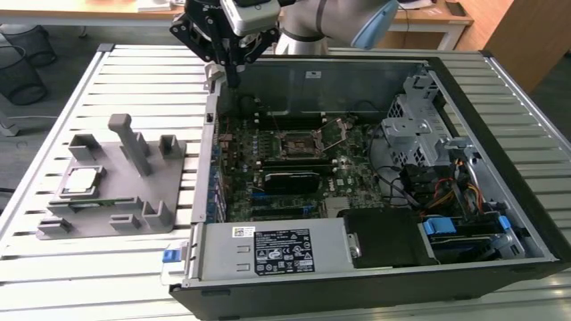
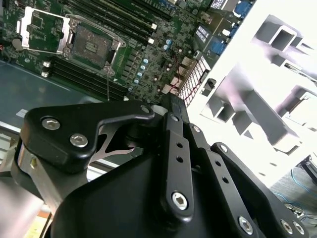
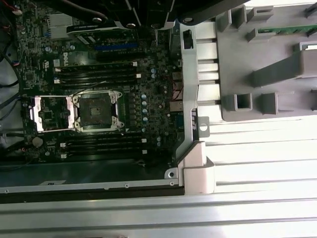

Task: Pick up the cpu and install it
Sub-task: 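Reach for the cpu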

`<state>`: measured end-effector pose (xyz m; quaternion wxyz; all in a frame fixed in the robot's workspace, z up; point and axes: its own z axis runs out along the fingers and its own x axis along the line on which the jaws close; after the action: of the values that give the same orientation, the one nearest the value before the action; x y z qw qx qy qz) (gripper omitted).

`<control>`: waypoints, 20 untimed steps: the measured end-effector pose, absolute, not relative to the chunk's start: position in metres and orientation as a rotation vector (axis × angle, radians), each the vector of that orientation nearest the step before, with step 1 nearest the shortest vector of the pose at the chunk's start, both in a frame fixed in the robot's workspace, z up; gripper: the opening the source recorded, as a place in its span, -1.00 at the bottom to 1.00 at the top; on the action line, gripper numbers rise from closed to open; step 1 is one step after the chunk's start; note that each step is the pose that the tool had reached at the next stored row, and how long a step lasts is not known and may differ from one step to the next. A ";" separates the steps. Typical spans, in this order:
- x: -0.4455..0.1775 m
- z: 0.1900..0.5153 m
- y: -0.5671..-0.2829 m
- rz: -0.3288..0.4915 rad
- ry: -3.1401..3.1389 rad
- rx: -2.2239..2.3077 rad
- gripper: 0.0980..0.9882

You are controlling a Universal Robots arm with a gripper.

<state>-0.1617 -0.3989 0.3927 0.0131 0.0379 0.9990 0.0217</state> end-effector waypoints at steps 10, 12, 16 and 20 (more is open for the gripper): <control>-0.170 0.393 -0.399 0.068 3.112 0.118 -0.98; -0.171 0.393 -0.399 0.068 3.112 0.118 -0.98; -0.175 0.392 -0.399 0.068 3.113 0.118 -0.98; -0.179 0.392 -0.399 0.068 3.112 0.118 -0.98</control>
<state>-0.1790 -0.3990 0.3924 0.0131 0.0378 0.9990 0.0217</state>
